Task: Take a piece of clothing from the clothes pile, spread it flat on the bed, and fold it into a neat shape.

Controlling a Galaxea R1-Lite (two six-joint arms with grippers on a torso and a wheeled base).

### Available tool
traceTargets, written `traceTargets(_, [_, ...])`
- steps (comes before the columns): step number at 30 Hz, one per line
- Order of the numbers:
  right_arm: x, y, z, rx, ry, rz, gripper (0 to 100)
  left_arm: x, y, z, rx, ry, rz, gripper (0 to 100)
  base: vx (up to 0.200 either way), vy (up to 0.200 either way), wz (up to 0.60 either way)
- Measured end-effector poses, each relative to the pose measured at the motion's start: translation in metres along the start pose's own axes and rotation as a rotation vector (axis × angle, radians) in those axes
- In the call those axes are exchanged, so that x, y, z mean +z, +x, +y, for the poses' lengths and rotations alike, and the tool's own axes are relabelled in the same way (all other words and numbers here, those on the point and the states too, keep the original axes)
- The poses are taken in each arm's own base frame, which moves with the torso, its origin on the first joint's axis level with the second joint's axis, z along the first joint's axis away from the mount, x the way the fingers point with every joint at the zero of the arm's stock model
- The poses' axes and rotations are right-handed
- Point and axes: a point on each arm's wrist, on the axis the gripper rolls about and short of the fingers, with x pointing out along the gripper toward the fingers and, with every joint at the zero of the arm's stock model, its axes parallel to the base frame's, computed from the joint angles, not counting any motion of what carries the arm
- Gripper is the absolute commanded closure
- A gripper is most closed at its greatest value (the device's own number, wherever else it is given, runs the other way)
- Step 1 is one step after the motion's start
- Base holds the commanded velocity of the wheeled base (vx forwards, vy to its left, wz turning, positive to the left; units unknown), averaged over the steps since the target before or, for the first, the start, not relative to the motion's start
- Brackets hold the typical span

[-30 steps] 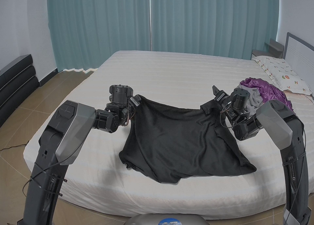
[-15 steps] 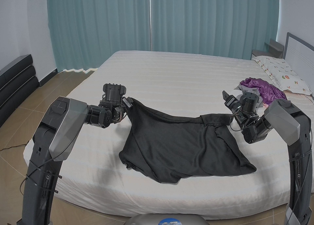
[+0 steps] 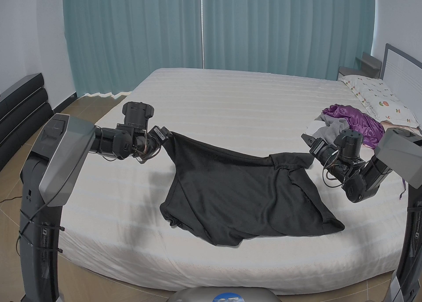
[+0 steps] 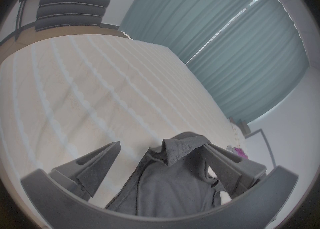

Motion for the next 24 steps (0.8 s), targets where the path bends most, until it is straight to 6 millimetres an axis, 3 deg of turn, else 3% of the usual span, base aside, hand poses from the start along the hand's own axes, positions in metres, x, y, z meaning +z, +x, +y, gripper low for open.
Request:
traceTargets(5, [0.004,-0.013,0.004,0.010,0.028,0.012,0,0.020,-0.012,-0.002,-0.042,-0.056,-0.065,0,0.000,0.000,0.00])
traceTargets(9, [0.006,-0.018,0.005,0.016,0.030,0.008,0,0.023,-0.018,-0.002,-0.051,-0.060,-0.062,0,0.000,0.000,0.00])
traceTargets(19, [0.004,-0.028,0.004,0.018,0.030,0.011,0,0.017,-0.027,0.003,-0.045,-0.058,-0.014,0,0.000,0.000,0.00])
traceTargets(24, [0.003,-0.036,0.002,0.018,0.034,0.014,0,0.006,-0.040,0.015,-0.025,-0.059,0.055,0,0.000,0.000,0.00])
